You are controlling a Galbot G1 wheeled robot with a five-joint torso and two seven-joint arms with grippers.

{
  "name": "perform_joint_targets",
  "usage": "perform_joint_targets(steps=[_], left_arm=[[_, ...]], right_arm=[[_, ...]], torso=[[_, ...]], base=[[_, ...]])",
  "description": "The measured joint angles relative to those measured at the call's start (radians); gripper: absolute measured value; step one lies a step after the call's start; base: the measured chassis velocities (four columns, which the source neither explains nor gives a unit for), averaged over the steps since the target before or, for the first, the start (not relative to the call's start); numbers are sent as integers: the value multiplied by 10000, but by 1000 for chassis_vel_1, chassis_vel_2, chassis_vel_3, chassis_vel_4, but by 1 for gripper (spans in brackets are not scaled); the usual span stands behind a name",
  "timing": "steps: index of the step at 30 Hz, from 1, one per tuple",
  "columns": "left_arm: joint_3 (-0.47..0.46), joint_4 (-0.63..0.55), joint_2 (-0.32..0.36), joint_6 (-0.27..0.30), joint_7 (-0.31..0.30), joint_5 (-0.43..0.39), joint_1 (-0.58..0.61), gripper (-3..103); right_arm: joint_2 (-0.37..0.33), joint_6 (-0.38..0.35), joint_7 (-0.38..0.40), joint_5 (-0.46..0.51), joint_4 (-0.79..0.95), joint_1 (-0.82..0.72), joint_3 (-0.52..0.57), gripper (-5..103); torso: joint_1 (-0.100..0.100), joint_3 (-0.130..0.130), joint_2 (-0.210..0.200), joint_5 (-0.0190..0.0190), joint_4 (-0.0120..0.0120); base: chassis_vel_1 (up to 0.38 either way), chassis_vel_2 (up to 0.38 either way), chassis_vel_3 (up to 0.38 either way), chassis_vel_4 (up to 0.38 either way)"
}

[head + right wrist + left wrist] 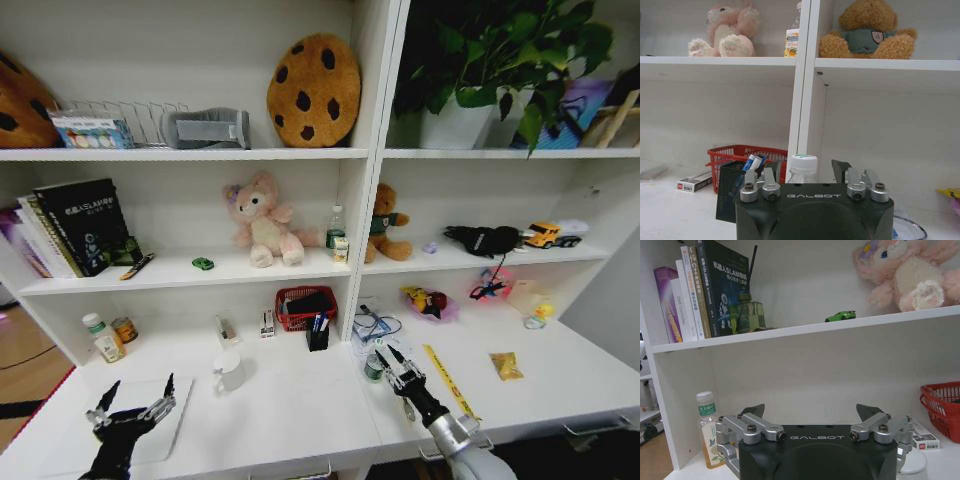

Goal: Organize the objects on the table.

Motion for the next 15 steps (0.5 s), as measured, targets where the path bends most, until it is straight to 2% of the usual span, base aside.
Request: perform_joint_targets(steps=[1, 3, 4, 5, 7, 11, 12, 13, 15], left_arm=[[0, 0, 0, 0, 0, 0, 0, 100], [0, 0, 0, 0, 0, 0, 0, 100], [0, 0, 0, 0, 0, 0, 0, 100], [0, 0, 0, 0, 0, 0, 0, 100], [0, 0, 0, 0, 0, 0, 0, 100], [0, 0, 0, 0, 0, 0, 0, 100], [0, 0, 0, 0, 0, 0, 0, 100], [0, 0, 0, 0, 0, 0, 0, 100], [0, 0, 0, 0, 0, 0, 0, 100]], right_arm=[[0, 0, 0, 0, 0, 0, 0, 54], [-98, -70, 50, 52, -195, 266, -116, 65], [-98, -70, 50, 52, -195, 266, -116, 65], [-176, -114, 96, 80, -414, 563, -291, 77], [-235, -179, 172, 127, -587, 813, -474, 77], [-434, -394, 246, 192, -944, 1295, -900, 97], [-434, -394, 246, 192, -944, 1295, -900, 97], [-484, -430, 238, 173, -1028, 1392, -1038, 102], [-486, -439, 231, 146, -1076, 1451, -1106, 100]], torso=[[0, 0, 0, 0, 0], [0, 0, 0, 0, 2], [0, 0, 0, 0, 2], [0, 0, 0, 0, 2], [0, 0, 0, 1, 2], [0, 0, 0, 0, 3], [0, 0, 0, 0, 3], [0, 0, 0, 0, 1], [0, 0, 0, 0, 2]], base=[[0, 0, 0, 0], [0, 0, 0, 0], [0, 0, 0, 0], [0, 0, 0, 0], [0, 0, 0, 0], [0, 0, 0, 0], [0, 0, 0, 0], [0, 0, 0, 0], [0, 0, 0, 0]])
